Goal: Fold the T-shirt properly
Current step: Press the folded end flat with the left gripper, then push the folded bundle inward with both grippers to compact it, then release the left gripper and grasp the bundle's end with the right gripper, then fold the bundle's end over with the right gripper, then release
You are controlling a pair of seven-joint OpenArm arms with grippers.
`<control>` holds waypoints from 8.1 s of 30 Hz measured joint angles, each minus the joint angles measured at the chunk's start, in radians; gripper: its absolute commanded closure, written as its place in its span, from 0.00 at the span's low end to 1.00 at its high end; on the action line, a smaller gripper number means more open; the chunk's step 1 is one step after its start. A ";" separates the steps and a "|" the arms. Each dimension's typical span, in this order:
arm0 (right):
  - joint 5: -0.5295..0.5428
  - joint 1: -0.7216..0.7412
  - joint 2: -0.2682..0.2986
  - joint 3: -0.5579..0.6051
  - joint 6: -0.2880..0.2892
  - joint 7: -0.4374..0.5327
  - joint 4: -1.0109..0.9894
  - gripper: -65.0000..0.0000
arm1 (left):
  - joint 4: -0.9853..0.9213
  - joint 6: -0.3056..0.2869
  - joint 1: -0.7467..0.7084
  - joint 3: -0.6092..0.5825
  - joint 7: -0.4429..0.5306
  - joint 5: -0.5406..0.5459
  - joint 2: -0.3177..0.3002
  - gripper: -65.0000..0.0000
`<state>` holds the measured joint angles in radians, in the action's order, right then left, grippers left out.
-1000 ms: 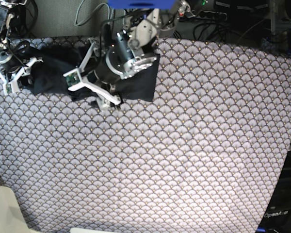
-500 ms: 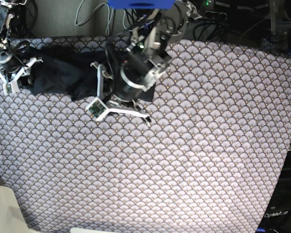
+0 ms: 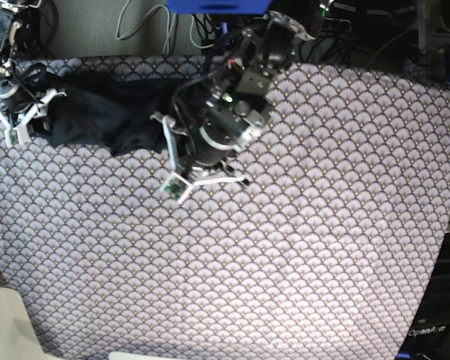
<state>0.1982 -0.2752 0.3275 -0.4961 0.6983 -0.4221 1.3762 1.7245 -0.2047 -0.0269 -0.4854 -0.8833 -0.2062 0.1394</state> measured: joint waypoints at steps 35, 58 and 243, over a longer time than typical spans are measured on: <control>-0.073 0.050 -0.006 -0.003 0.011 -0.019 0.003 0.77 | -0.170 -0.296 -0.010 0.094 -0.090 0.061 -0.120 1.00; -0.192 0.040 -0.045 -0.145 0.007 -0.109 0.190 0.52 | -0.202 -0.323 -0.011 0.219 -0.045 0.141 -0.120 1.00; 0.365 0.177 -0.322 0.715 -0.003 -0.471 0.256 1.00 | 0.143 -0.315 -0.176 0.711 -0.269 0.068 -0.179 1.00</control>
<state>0.5629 -0.0978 0.0055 0.2192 0.6949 -0.8932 1.6318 1.8671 -0.5201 -0.2031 0.2256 -1.1522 -0.1383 -0.0391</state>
